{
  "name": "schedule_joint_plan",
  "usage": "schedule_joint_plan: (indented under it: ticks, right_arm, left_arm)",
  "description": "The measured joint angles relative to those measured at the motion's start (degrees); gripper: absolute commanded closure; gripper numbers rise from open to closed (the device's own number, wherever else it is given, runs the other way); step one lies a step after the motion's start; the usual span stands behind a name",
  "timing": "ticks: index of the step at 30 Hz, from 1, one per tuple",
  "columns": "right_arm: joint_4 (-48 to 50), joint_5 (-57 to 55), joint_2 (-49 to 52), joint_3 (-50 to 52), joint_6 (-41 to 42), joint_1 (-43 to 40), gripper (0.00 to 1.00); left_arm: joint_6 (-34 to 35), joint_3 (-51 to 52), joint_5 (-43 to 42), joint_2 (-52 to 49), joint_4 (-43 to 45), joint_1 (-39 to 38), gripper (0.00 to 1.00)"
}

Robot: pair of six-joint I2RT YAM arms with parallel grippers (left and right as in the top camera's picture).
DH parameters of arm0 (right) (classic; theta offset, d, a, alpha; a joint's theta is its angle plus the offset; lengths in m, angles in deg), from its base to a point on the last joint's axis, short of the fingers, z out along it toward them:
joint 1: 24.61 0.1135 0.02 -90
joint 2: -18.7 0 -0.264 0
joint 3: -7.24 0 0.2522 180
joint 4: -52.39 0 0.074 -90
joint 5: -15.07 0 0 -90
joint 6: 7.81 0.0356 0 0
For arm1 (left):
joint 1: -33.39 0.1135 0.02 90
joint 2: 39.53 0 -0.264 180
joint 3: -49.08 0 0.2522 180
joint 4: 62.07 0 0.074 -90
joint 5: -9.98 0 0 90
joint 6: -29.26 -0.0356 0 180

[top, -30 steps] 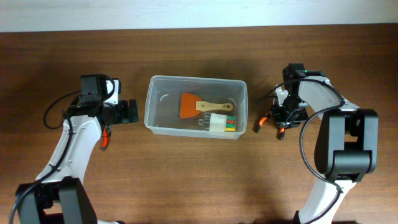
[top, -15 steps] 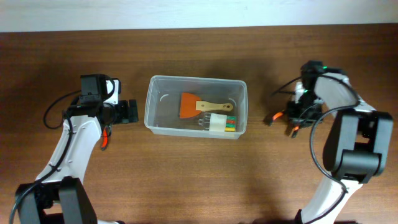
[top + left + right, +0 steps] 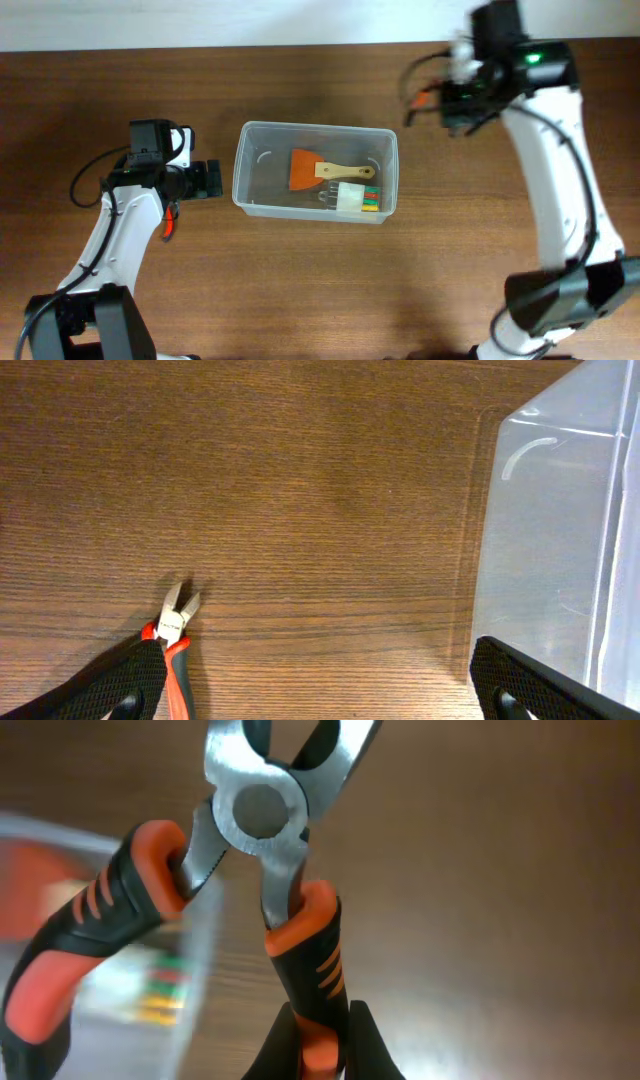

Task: Pack container
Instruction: 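Carry the pliers with the right gripper and release them into the container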

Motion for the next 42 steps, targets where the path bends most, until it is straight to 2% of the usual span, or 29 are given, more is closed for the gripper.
schedule_joint_plan:
  ticks: [4, 8, 16, 20, 24, 26, 30, 32, 37, 42]
  right_arm:
    - [1.2, 1.5, 0.3, -0.4, -10.9, 11.0, 0.96]
    - [2.7, 2.4, 2.8, -0.4, -20.7, 18.1, 0.96]
    - [5.2, 6.7, 14.1, -0.4, -45.9, 23.7, 0.96]
    - [9.6, 7.4, 20.9, -0.3, -51.2, 23.8, 0.96]
    - [11.8, 7.4, 24.5, -0.2, -53.0, 23.9, 0.96]
    - [12.2, 8.0, 25.7, -0.2, -53.6, 24.0, 0.87]
    - [13.2, 10.1, 26.3, -0.1, -54.4, 24.9, 0.53]
    - [13.9, 10.6, 26.3, -0.1, -54.4, 25.7, 0.01]
    - [13.5, 4.7, 26.3, -0.1, -50.5, 27.8, 0.01]
    - [6.8, -4.6, 26.2, -1.9, -39.4, 25.8, 0.01]
  left_arm:
    - [0.0, 0.0, 0.0, 0.0, 0.0, 0.0, 0.01]
    - [0.0, 0.0, 0.0, 0.0, 0.0, 0.0, 0.01]
    - [0.0, 0.0, 0.0, 0.0, 0.0, 0.0, 0.01]
    - [0.0, 0.0, 0.0, 0.0, 0.0, 0.0, 0.01]
    - [0.0, 0.0, 0.0, 0.0, 0.0, 0.0, 0.01]
    - [0.0, 0.0, 0.0, 0.0, 0.0, 0.0, 0.01]
    - [0.0, 0.0, 0.0, 0.0, 0.0, 0.0, 0.01]
    - [0.0, 0.0, 0.0, 0.0, 0.0, 0.0, 0.01]
    - [0.0, 0.0, 0.0, 0.0, 0.0, 0.0, 0.01]
    - [0.0, 0.0, 0.0, 0.0, 0.0, 0.0, 0.01]
